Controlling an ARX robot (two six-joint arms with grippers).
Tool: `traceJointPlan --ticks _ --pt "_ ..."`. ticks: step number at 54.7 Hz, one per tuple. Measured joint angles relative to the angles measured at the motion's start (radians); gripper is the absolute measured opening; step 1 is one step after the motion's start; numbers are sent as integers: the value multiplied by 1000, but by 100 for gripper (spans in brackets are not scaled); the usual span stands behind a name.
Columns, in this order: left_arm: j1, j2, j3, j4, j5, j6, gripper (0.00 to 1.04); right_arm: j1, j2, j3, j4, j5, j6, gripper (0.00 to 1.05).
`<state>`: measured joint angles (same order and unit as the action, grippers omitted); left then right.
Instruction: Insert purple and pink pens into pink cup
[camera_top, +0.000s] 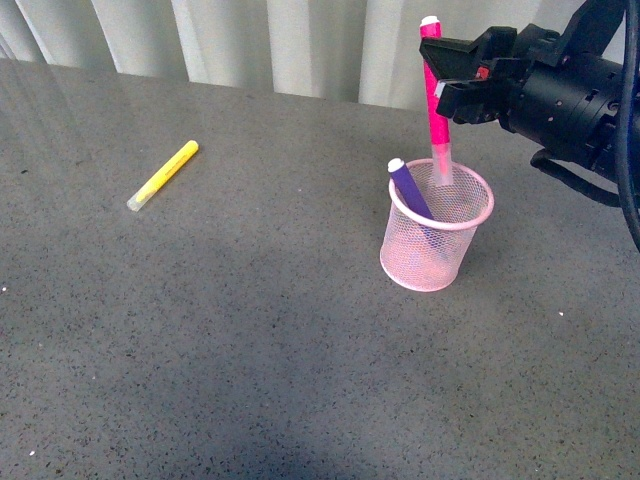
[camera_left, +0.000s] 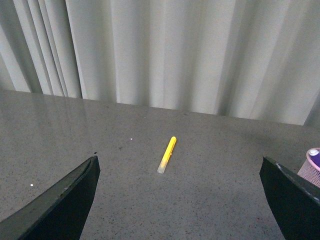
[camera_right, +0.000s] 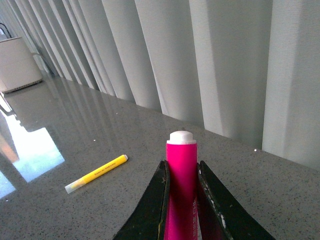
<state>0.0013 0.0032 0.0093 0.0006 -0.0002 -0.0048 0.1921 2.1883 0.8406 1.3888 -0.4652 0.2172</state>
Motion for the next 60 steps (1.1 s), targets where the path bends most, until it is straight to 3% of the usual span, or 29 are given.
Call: traceJointPlan --ticks 27,31,44,60 --pt "0 0 0 0 0 0 98 -29 0 -9 1 -16 18 100" --pt "0 0 0 0 0 0 98 -30 0 -10 1 -16 19 96" --pt "0 0 0 0 0 0 98 -68 -64 -24 -32 13 15 98" --pt "0 0 0 0 0 0 98 -272 -352 -58 -330 240 -132 98"
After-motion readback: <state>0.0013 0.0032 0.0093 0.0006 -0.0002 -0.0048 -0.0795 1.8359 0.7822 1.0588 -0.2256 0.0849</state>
